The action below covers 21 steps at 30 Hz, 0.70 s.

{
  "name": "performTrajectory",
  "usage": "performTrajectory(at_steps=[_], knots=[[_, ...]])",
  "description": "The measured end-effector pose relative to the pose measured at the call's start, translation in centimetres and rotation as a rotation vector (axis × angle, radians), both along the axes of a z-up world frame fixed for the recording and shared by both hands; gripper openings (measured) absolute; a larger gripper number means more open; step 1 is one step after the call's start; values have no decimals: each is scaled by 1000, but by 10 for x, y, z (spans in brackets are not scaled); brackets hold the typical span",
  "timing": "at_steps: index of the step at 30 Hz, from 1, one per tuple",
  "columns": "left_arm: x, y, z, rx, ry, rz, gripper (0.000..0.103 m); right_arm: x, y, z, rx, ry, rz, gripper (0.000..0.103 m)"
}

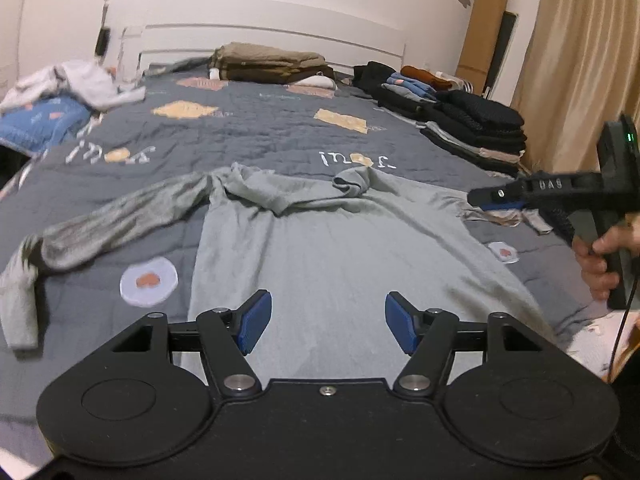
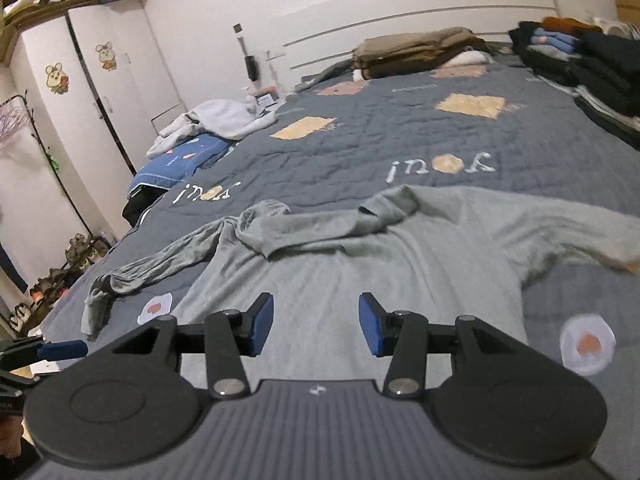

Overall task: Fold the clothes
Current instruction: 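Open both grippers and lift them away from the spread shirt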

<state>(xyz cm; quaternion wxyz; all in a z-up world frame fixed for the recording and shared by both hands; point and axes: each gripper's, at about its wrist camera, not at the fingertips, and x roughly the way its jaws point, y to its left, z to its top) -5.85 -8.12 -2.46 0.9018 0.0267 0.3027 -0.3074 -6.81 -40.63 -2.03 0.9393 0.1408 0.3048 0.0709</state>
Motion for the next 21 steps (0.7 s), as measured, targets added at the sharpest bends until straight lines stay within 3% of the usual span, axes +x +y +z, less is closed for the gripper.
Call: performTrajectory(at_steps=[5, 14, 18, 21], knots=[[27, -17, -7, 43, 7, 1, 62, 26, -2, -9, -12, 1, 39, 46], [66, -58, -16, 131, -115, -37, 62, 49, -17, -22, 22, 8, 18, 47], [86, -77, -26, 179, -146, -54, 58, 55, -21, -23, 42, 4, 18, 47], [104, -89, -34, 214, -157, -69, 47, 62, -25, -23, 64, 2, 14, 47]])
